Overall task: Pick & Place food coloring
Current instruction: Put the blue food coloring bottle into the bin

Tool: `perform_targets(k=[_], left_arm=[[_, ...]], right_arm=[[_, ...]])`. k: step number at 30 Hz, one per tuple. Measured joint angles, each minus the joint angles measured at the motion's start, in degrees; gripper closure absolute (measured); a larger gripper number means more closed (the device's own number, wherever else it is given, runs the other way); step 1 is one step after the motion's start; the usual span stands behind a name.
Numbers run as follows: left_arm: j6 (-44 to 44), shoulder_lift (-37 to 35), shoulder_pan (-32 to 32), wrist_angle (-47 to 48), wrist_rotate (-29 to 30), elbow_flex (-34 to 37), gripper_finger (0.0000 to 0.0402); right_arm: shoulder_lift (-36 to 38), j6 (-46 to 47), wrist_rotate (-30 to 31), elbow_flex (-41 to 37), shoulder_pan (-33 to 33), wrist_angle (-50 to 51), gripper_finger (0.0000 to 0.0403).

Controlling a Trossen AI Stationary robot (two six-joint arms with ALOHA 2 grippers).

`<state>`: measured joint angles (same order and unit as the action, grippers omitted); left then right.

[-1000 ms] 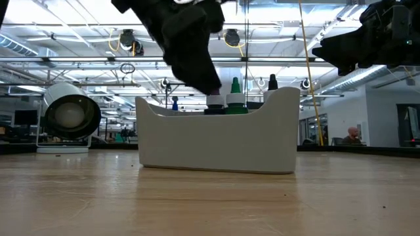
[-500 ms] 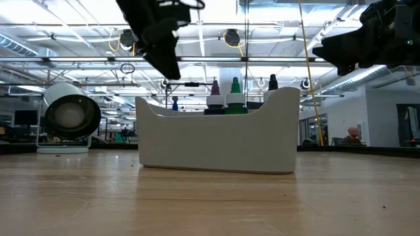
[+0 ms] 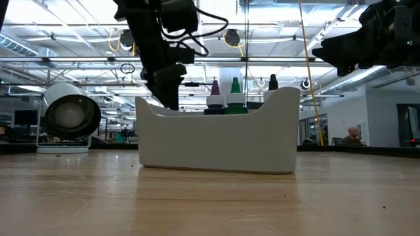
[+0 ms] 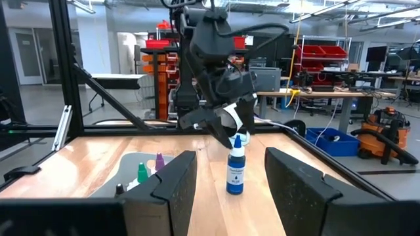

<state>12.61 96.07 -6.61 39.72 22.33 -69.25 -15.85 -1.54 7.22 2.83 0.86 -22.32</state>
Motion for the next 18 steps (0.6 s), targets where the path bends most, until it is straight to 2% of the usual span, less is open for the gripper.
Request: perform_targets(k=[5,18], left_arm=[[-1.6,0.02,-1.55,-5.32,-4.52,2.69,0.0107],[-2.19,0.07,-2.43,-6.59,-4.89,3.82,0.0108]], right_arm=[[-0.09,0.0,0.0,0.01,0.0,-0.02,0.0234],[-0.09,0.0,0.0,0.02,0.0,-0.07,0.0234]])
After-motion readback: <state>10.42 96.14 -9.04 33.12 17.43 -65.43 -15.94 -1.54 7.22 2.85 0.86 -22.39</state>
